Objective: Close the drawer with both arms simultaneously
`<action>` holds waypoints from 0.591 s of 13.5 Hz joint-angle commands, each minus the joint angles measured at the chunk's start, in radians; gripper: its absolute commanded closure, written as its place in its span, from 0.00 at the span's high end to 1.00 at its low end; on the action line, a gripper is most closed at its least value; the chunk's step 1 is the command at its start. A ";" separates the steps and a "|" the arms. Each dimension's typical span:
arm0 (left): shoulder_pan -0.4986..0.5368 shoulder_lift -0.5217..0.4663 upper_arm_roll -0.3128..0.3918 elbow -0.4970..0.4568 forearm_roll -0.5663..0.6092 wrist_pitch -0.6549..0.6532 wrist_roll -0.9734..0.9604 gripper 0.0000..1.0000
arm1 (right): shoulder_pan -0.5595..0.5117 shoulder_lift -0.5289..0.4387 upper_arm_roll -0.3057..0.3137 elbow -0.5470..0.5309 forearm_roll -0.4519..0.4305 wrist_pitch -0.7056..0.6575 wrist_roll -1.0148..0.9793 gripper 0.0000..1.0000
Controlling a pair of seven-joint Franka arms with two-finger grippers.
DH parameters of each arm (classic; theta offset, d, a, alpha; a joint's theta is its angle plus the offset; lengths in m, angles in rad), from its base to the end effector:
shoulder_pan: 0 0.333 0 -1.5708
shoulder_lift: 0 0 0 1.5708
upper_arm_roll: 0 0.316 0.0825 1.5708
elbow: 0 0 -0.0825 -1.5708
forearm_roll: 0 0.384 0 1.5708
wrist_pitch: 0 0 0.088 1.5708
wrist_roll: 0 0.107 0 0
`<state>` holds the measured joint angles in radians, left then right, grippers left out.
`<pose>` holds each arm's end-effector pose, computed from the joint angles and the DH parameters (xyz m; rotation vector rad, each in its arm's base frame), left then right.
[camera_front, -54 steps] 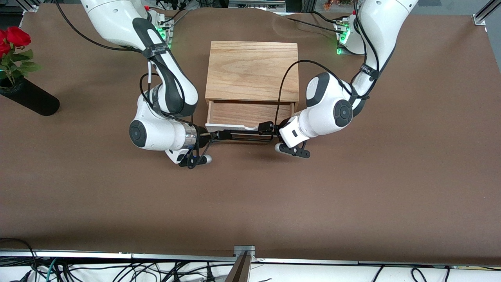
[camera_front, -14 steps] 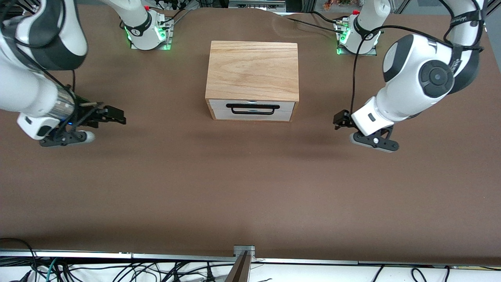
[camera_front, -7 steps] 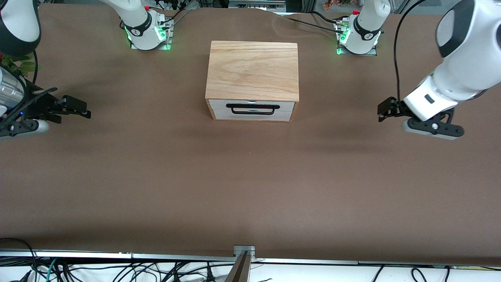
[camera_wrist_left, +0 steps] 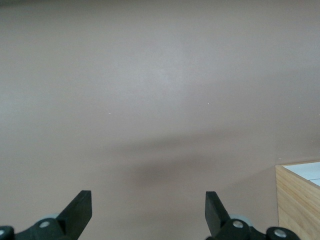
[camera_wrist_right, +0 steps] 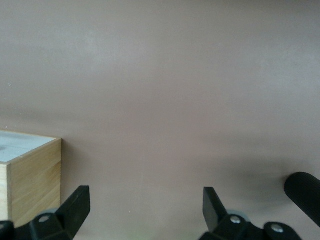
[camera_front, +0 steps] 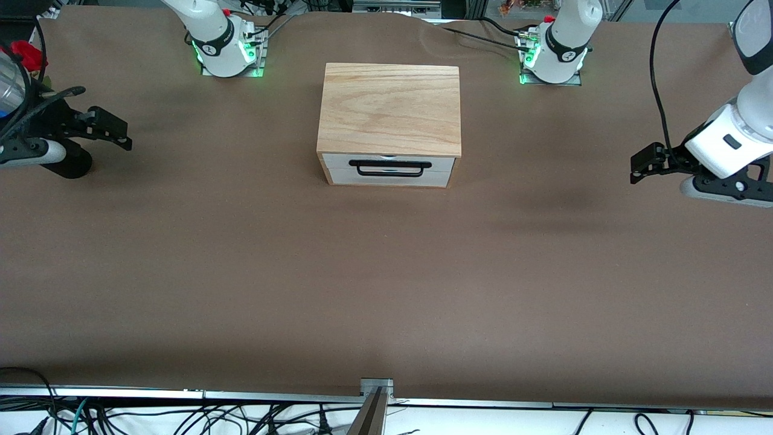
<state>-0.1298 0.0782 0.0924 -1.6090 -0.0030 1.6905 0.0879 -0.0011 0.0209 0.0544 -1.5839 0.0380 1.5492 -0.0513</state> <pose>0.5857 -0.0241 0.5724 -3.1311 0.1963 -0.0055 0.5566 0.0335 0.6050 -3.0971 -0.1618 0.0863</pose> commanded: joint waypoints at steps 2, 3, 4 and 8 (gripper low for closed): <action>0.006 -0.020 0.001 0.009 0.041 -0.023 0.021 1.00 | -0.049 -0.047 0.058 -0.045 -0.035 -0.005 0.001 1.00; 0.006 -0.020 0.001 0.011 0.052 -0.023 0.021 1.00 | -0.048 -0.041 0.059 -0.038 -0.039 -0.009 0.004 1.00; 0.006 -0.020 0.012 0.012 0.063 -0.023 0.023 1.00 | -0.043 -0.030 0.062 -0.021 -0.043 -0.009 0.007 1.00; 0.006 -0.018 0.024 0.012 0.064 -0.029 0.024 1.00 | -0.028 -0.004 0.064 0.005 -0.044 -0.009 0.011 1.00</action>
<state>-0.1265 0.0644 0.1186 -1.6081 0.0368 1.6827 0.0921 -0.0240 0.0097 0.1044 -1.5968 0.0093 1.5461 -0.0512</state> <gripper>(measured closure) 0.000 0.000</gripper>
